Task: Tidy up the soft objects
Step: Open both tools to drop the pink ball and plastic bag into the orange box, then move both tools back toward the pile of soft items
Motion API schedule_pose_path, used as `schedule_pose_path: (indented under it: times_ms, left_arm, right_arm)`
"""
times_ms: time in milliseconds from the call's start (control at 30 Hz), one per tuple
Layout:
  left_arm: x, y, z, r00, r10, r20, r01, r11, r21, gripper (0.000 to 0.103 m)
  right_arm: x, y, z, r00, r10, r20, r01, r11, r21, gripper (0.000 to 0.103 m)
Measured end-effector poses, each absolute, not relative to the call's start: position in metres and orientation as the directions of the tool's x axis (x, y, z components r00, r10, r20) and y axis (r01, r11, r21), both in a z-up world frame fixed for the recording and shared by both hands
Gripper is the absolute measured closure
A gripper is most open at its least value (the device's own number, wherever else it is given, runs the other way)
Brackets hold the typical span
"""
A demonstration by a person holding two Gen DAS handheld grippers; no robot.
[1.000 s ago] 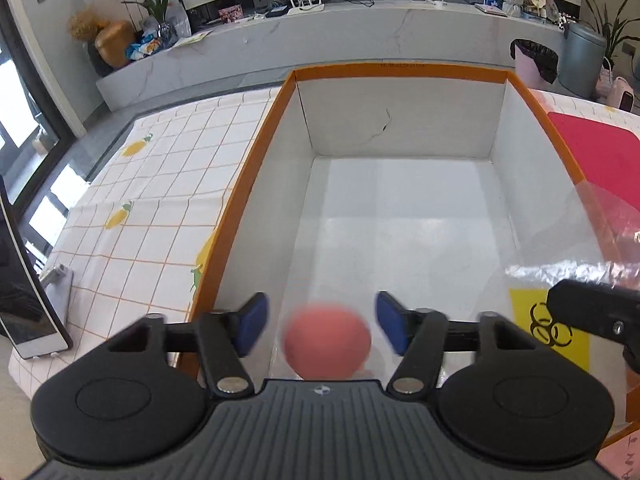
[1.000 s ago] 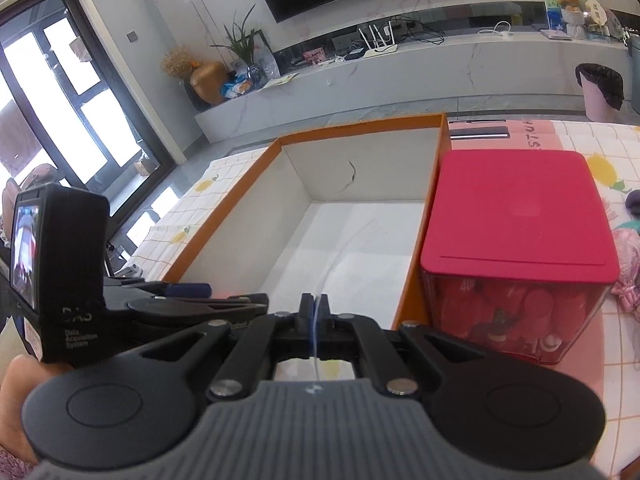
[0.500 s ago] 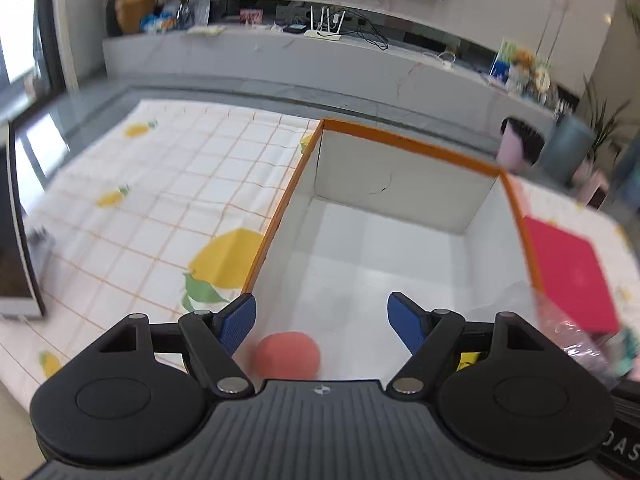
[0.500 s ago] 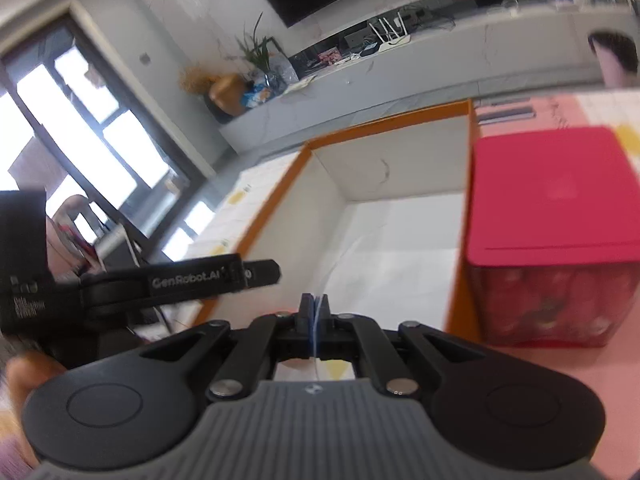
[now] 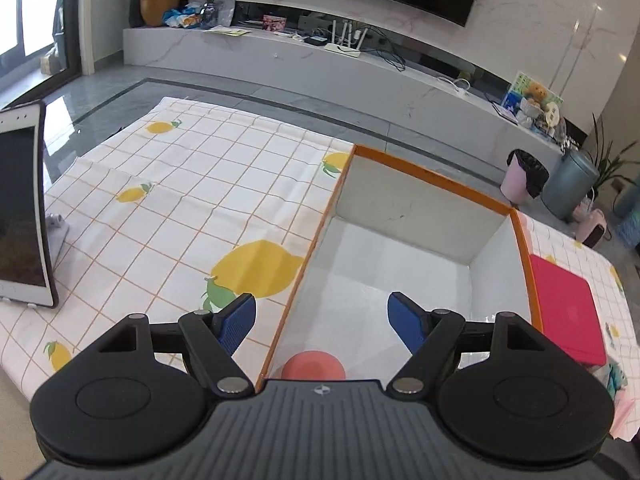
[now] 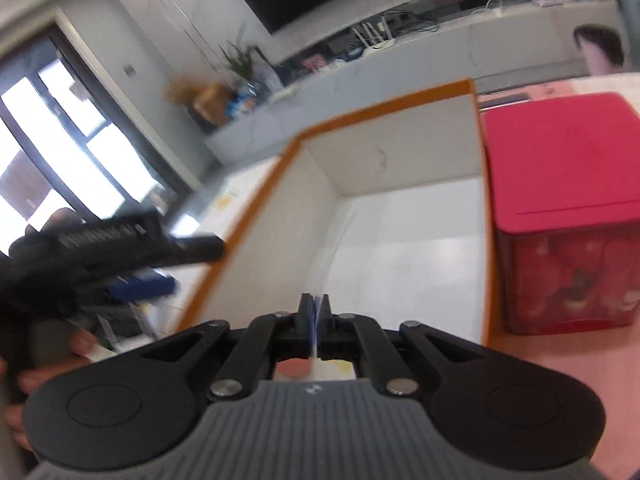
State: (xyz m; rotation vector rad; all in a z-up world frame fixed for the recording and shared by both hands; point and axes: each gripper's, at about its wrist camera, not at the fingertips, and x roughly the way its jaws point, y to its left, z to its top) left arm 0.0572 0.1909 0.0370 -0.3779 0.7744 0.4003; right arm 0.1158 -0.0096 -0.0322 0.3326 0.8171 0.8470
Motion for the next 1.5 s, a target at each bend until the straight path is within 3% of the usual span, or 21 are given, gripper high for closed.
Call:
schedule_pose_path:
  times_ms: [200, 333, 467, 633, 1100, 1500]
  left_arm:
    - [0.060, 0.178, 0.038, 0.655, 0.223, -0.722, -0.439, 0.890, -0.124, 0.015]
    - [0.061, 0.178, 0.036, 0.645, 0.229, -0.729, -0.444, 0.889, -0.113, 0.015]
    - [0.059, 0.185, 0.035, 0.638, 0.229, -0.735, -0.464, 0.876, -0.130, 0.015]
    - [0.057, 0.186, 0.037, 0.645, 0.224, -0.730, -0.458, 0.878, -0.136, 0.015]
    - [0.059, 0.177, 0.041, 0.657, 0.222, -0.721, -0.431, 0.895, -0.116, 0.015]
    - [0.060, 0.134, 0.059, 0.711, 0.177, -0.681, -0.326, 0.941, -0.095, 0.015]
  right_arm:
    - [0.107, 0.006, -0.036, 0.430, 0.649, -0.627, -0.576, 0.733, 0.362, 0.094]
    - [0.101, 0.007, -0.032, 0.419, 0.618, -0.665, -0.610, 0.734, 0.298, 0.049]
    - [0.089, 0.013, -0.022, 0.345, 0.629, -0.697, -0.694, 0.670, 0.261, 0.015]
    - [0.078, 0.012, -0.012, 0.416, 0.554, -0.721, -0.696, 0.704, 0.139, 0.013]
    - [0.089, -0.034, 0.038, 0.477, 0.615, -0.627, -0.645, 0.730, 0.225, 0.008]
    - [0.100, -0.086, 0.075, 0.647, 0.528, -0.551, -0.549, 0.823, 0.145, 0.006]
